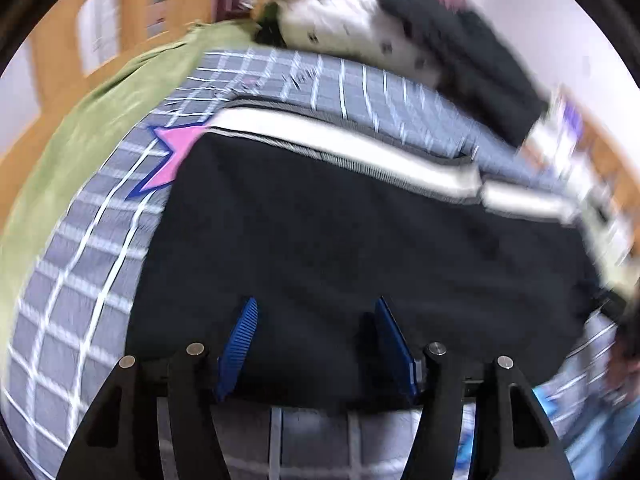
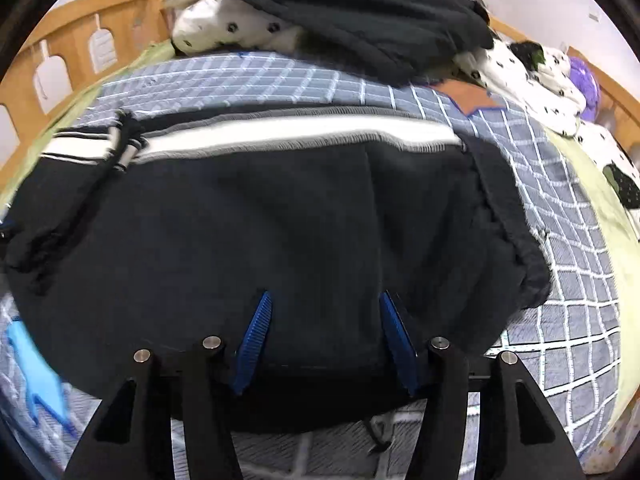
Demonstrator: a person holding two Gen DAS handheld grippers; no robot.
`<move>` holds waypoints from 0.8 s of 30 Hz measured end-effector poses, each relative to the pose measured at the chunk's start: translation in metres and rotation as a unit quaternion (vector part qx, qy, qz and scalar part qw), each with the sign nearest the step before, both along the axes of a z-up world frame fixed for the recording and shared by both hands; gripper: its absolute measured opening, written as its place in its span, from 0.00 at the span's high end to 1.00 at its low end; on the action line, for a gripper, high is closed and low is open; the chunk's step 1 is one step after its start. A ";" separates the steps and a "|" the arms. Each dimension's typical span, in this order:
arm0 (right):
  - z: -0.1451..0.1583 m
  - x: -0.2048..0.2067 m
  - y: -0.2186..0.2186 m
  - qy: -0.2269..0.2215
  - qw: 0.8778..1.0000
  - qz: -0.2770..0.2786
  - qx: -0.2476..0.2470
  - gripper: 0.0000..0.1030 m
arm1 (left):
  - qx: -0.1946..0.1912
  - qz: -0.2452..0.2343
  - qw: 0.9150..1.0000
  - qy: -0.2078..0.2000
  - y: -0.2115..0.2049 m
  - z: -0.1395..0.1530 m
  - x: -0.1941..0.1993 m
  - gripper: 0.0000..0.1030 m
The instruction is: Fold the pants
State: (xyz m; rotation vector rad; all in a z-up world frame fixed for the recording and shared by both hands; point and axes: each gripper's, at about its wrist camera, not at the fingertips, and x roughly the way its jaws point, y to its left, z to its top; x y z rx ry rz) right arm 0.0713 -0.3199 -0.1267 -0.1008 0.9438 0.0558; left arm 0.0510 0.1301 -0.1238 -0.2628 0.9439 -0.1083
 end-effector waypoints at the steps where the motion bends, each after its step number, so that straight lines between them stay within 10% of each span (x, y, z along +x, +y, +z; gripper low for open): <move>1: 0.010 -0.005 0.003 -0.013 1.000 0.004 0.008 0.45 | -0.040 0.014 0.999 -0.011 0.014 0.002 -0.010 0.43; 4: 0.030 -0.009 0.012 -0.041 0.999 0.016 0.026 0.44 | -0.136 0.042 0.989 -0.030 0.049 -0.005 -0.034 0.43; 12: 0.013 0.007 0.030 -0.055 0.997 -0.007 0.057 0.42 | -0.064 0.108 0.991 -0.044 0.078 -0.024 -0.046 0.41; 24: 0.007 -0.007 0.043 -0.041 0.998 0.008 0.055 0.50 | -0.164 0.089 0.981 -0.048 0.084 -0.035 -0.038 0.40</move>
